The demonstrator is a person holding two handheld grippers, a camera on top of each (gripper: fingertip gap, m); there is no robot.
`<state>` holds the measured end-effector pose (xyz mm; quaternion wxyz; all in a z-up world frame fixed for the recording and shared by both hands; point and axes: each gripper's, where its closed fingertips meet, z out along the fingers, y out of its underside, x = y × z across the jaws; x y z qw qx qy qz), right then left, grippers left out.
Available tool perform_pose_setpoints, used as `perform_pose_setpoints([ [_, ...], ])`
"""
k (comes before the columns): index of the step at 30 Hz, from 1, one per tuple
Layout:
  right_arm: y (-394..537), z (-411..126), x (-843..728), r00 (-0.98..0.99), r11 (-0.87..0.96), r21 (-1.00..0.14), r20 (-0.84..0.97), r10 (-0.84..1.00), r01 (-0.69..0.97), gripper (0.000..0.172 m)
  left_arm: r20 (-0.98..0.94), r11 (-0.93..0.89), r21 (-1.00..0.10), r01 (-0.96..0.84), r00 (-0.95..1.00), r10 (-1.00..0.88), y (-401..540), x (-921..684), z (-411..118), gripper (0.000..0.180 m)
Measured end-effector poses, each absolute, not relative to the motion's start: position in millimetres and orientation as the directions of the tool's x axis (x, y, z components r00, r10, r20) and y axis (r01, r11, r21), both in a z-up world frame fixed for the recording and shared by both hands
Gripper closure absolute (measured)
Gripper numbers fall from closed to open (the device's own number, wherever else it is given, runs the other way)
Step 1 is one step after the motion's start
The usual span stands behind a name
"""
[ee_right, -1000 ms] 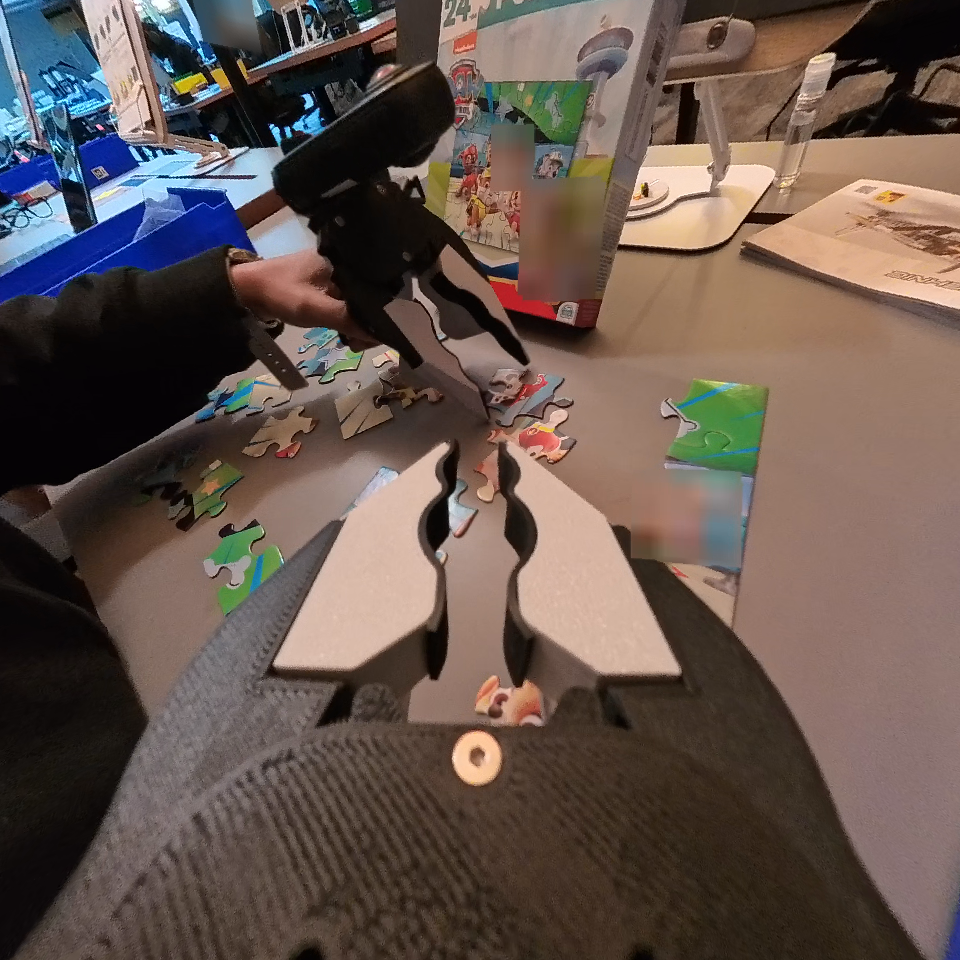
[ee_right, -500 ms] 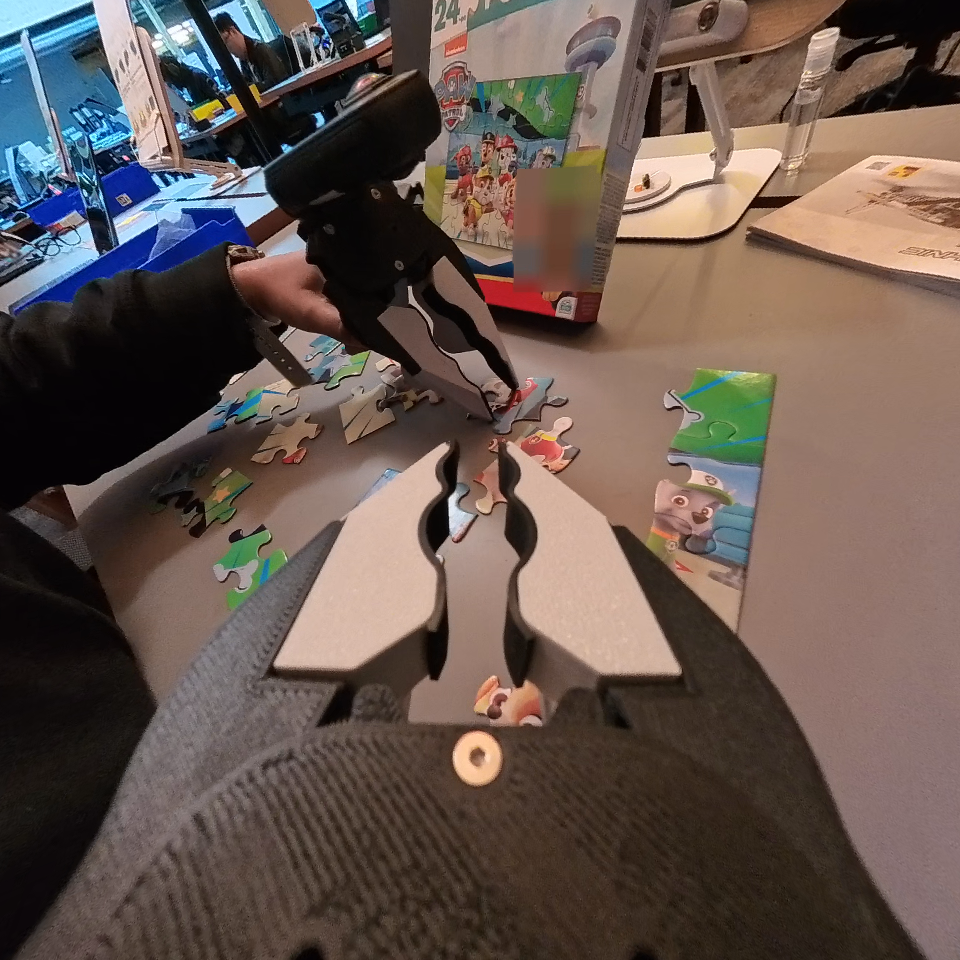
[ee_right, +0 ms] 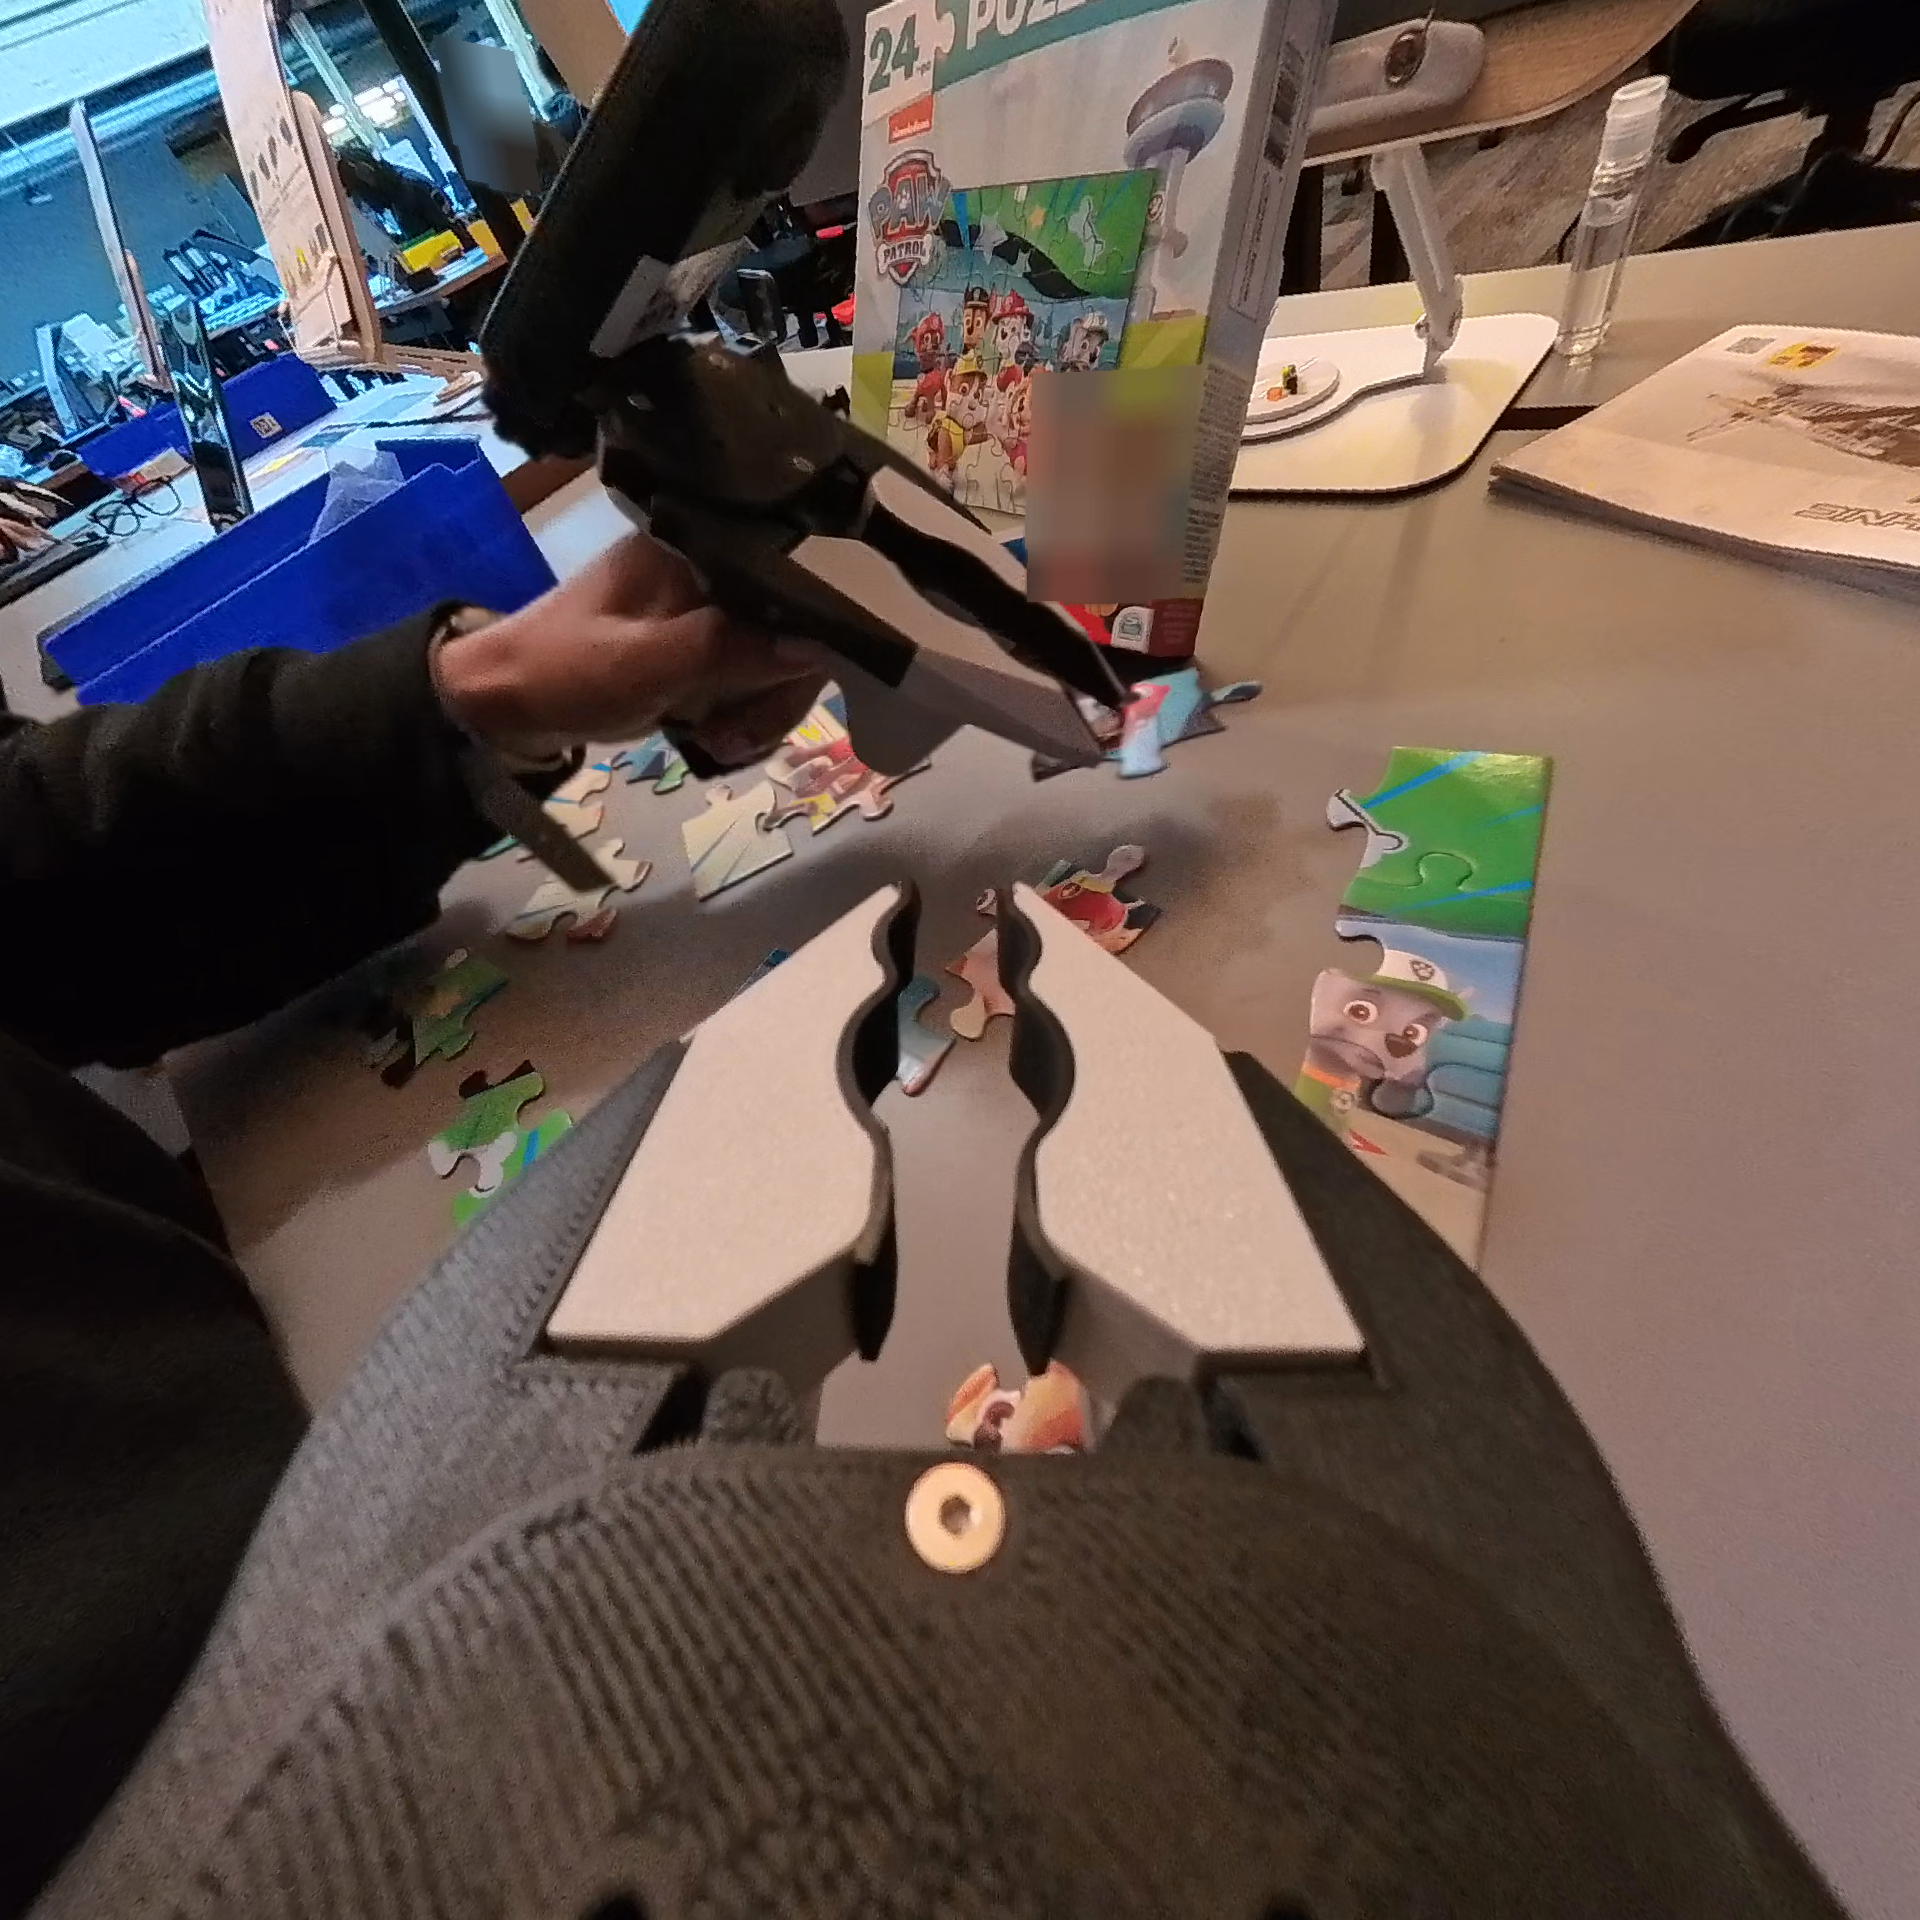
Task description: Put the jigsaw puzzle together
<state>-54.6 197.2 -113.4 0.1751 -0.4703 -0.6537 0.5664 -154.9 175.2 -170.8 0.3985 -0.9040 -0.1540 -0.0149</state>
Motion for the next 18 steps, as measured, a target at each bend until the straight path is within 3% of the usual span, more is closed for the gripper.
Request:
perform_pose_setpoints([
  [2, 197.1, -114.1, -54.2, -0.498, -0.086, -0.906, -0.305, 0.812, 0.415, 0.158, 0.169, -0.589, -0.715, 0.377, 0.911, 0.377, 182.1, -156.7, -172.7, 0.151],
  [4, 198.5, -114.9, -53.5, -0.498, -0.09, -0.906, -0.308, 0.811, 0.414, 0.158, 0.158, -0.538, -0.716, 0.444, 0.854, 0.495, 183.4, -163.0, -175.7, 0.18],
  [8, 204.0, -115.3, -51.5, -0.496, -0.105, -0.905, -0.319, 0.808, 0.412, 0.159, 0.215, -0.526, -0.661, 0.535, 0.807, 0.55, 191.2, -150.6, -189.4, 0.173],
  [14, 214.3, -111.3, -48.4, -0.486, -0.114, -0.91, -0.315, 0.815, 0.398, 0.158, 0.19, -0.467, -0.713, 0.523, 0.785, 0.59, 168.1, -171.2, -164.0, 0.173],
  [18, 210.1, -108.1, -54.1, -0.501, -0.118, -0.91, -0.323, 0.803, 0.398, 0.158, 0.148, -0.492, -0.686, 0.537, 0.764, 0.627, 137.9, -190.6, -170.4, 0.171],
])
